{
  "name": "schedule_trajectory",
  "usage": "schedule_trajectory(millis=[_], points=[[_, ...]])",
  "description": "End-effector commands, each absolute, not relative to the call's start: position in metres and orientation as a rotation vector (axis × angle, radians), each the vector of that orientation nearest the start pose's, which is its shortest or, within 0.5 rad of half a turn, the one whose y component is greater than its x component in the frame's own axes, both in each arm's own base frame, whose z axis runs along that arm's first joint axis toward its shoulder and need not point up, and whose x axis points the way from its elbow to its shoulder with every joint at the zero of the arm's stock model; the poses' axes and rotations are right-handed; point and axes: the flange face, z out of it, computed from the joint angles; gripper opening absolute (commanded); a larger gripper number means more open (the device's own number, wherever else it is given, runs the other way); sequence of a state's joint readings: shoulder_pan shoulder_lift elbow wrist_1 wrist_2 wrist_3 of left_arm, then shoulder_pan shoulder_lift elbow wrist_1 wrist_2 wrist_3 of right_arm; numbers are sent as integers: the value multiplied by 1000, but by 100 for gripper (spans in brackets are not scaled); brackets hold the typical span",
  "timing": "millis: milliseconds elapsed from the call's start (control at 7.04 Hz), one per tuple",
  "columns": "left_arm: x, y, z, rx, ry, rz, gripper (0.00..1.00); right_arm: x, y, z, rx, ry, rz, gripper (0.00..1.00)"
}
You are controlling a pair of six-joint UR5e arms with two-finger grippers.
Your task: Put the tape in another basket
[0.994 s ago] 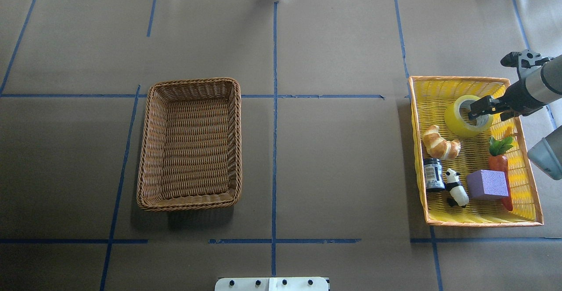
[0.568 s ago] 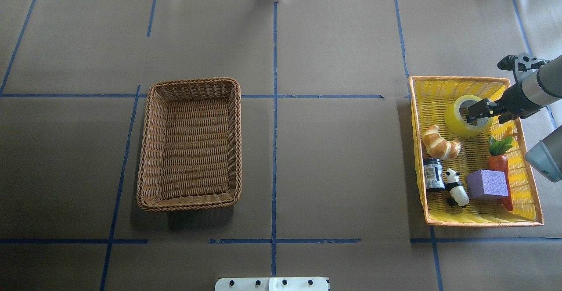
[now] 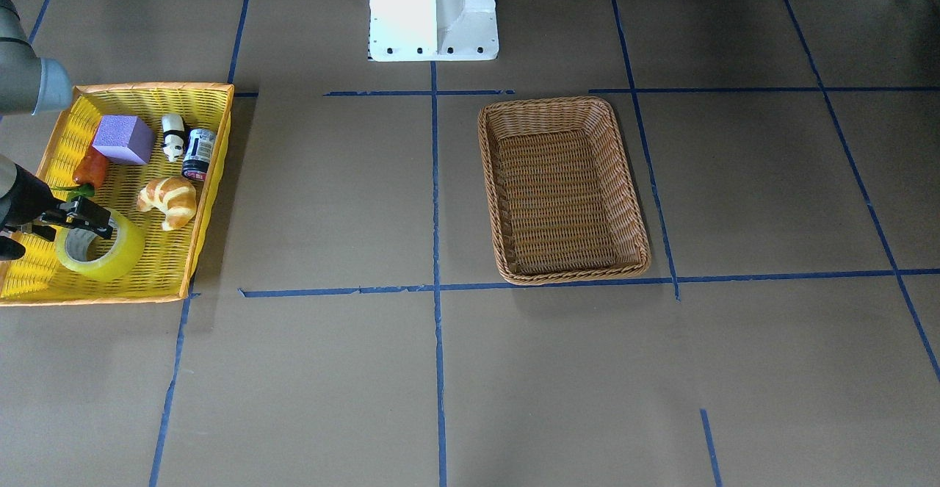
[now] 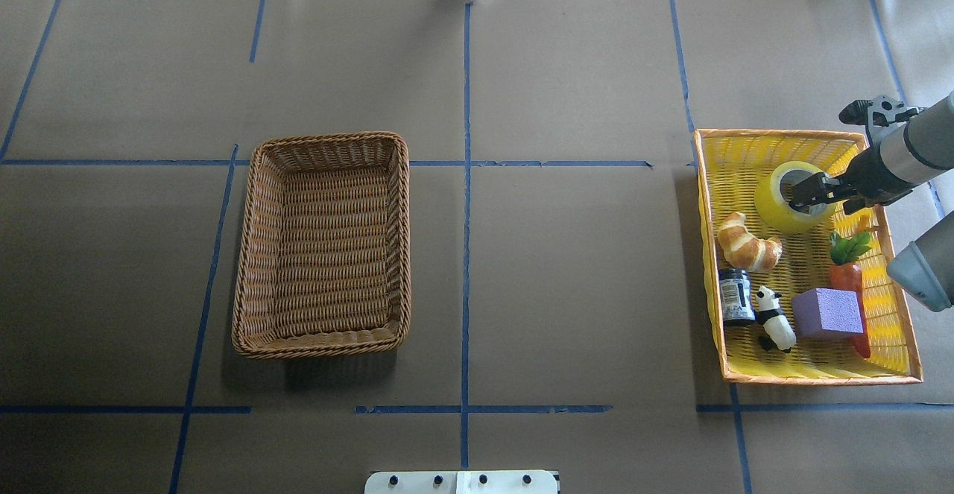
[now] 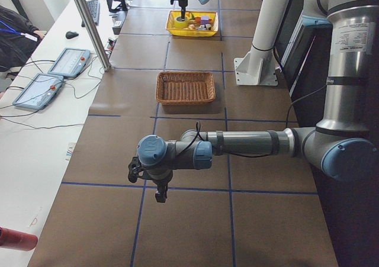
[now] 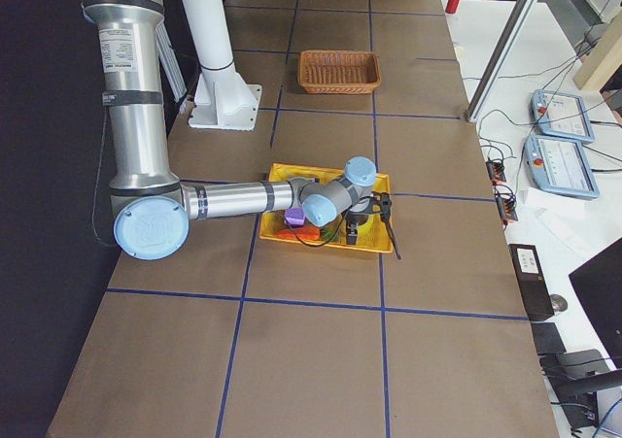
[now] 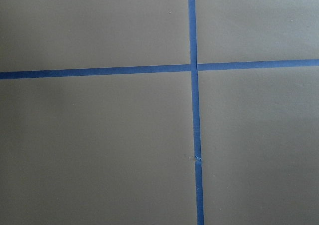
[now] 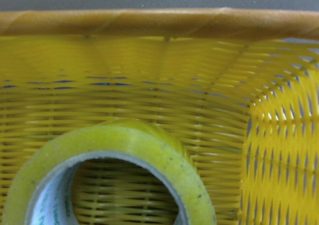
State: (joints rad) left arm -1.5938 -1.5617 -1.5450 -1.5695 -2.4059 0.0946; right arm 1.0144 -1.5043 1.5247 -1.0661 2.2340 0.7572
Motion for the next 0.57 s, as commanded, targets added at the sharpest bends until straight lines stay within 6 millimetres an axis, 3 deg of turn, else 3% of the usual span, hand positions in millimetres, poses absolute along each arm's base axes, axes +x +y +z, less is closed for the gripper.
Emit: schedule_trajectory(millis=[0, 142, 284, 426], points=[[-71, -484, 670, 19, 835, 54, 100, -228, -502, 598, 2, -818, 17, 50], [-71, -484, 669, 20, 835, 55, 100, -228, -502, 599, 0, -819, 16, 21], [-71, -484, 669, 20, 835, 55, 100, -227, -503, 599, 2, -819, 16, 6], [-71, -484, 669, 20, 835, 55, 100, -227, -503, 598, 4, -820, 17, 1]])
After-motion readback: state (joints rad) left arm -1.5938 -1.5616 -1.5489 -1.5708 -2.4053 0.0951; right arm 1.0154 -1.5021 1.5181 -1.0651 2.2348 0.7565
